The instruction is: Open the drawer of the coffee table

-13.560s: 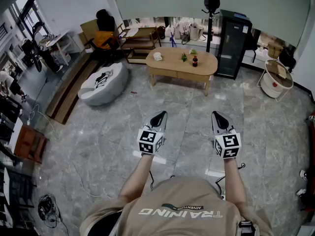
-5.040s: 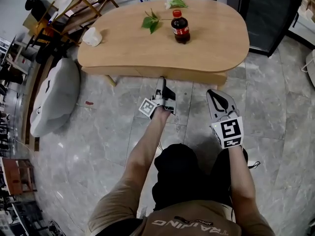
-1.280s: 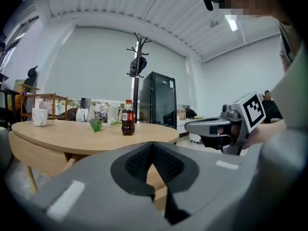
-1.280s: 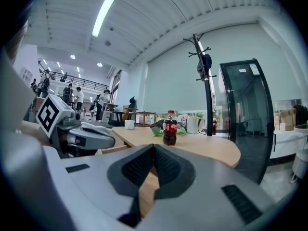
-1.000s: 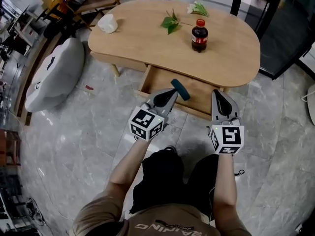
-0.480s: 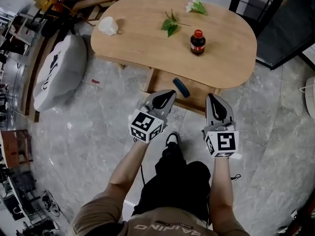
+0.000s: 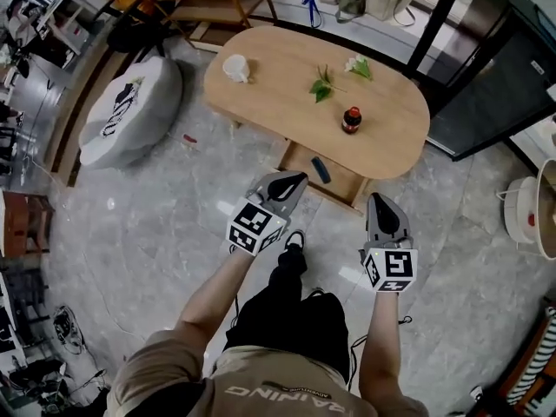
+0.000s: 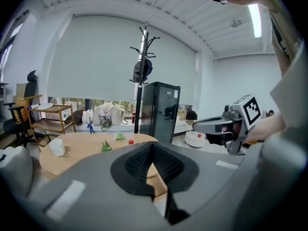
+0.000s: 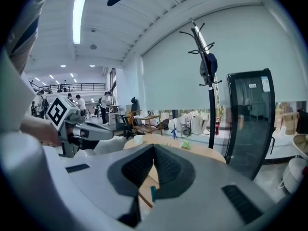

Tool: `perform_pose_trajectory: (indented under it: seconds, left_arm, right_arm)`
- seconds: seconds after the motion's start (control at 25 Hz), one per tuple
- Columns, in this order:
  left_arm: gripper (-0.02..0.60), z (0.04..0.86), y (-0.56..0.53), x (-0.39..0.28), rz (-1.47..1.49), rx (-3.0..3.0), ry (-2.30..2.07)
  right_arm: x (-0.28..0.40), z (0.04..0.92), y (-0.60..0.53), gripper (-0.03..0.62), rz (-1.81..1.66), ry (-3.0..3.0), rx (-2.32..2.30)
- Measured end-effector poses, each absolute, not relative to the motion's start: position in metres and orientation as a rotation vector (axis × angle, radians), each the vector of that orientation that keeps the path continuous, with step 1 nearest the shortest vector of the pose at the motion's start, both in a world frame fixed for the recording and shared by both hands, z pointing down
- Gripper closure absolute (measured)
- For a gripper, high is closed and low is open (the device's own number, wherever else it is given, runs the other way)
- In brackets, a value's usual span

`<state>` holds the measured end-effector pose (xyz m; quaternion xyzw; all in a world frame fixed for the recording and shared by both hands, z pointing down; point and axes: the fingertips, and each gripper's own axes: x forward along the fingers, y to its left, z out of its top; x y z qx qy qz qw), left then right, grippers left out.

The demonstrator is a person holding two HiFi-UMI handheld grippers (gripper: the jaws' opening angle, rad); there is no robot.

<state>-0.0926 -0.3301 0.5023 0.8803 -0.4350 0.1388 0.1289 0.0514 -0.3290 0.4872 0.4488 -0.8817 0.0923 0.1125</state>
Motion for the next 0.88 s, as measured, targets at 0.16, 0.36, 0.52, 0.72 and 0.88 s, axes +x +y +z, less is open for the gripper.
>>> perform_pose_trajectory:
  seconds: [0.16, 0.36, 0.52, 0.72, 0.88]
  left_arm:
    - [0.575, 0.44, -0.3, -0.094, 0.415, 2.528, -1.267]
    - [0.575, 0.37, -0.261, -0.103, 0.414, 2.479, -1.298]
    - [0.575, 0.332, -0.248, -0.115, 0.388, 2.447, -1.373]
    - [0.575, 0.3, -0.251, -0.119, 0.352, 2.475, -1.392]
    - [0.575, 0.28, -0.257, -0.131, 0.317, 2.508, -1.407]
  right_arm:
    - [0.042, 0.428, -0.303, 0.589, 0.27, -2.59, 1.251]
    - [0.024, 0.354, -0.262, 0.589, 0.188, -2.6, 1.109]
    - [0.021, 0.307, -0.246, 0.589, 0.127, -2.614, 1.082]
    - [0.024, 0.269, -0.249, 0.589, 0.12, -2.634, 1.165]
    - [0.018, 0.246, -0.253, 0.589, 0.141, -2.664, 1.206]
